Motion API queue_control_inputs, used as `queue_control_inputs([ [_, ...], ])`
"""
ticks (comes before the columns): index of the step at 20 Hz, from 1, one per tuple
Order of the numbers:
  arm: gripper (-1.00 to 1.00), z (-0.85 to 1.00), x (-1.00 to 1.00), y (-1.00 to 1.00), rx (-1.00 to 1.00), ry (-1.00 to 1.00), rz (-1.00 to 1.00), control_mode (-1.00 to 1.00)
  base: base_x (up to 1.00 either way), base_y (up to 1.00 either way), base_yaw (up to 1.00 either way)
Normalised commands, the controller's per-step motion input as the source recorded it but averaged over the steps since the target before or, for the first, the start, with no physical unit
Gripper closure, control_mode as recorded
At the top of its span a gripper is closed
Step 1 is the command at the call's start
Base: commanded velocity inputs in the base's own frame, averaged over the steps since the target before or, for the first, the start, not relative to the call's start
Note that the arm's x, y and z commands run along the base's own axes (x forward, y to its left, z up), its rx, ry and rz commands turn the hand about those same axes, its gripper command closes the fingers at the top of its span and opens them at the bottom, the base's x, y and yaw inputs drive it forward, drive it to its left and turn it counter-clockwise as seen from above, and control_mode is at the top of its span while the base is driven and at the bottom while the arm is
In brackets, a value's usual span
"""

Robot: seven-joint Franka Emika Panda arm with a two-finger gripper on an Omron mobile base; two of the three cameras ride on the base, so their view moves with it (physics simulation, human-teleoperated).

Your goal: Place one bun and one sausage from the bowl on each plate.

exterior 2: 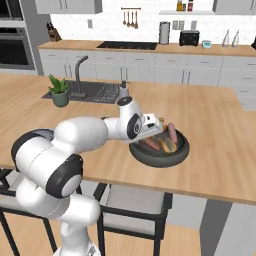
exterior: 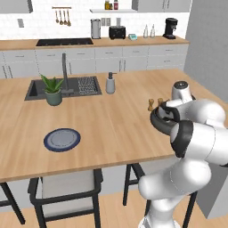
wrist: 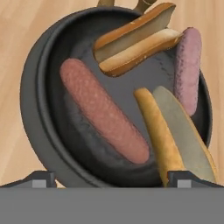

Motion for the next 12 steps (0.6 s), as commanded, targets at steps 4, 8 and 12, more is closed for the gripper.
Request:
queue_control_inputs([
  [4,-1.00,-0.11,0.36,-0.16,0.03,0.00,0.17,-1.00,0.00,0.00,0.00],
  [8,-1.00,-0.09,0.53,-0.12,0.02,0.00,0.13,-1.00,0.00,0.00,0.00],
  [12,-1.00,-0.09,0.47,-0.03,0.05,0.01,0.08,-1.00,0.00,0.00,0.00],
])
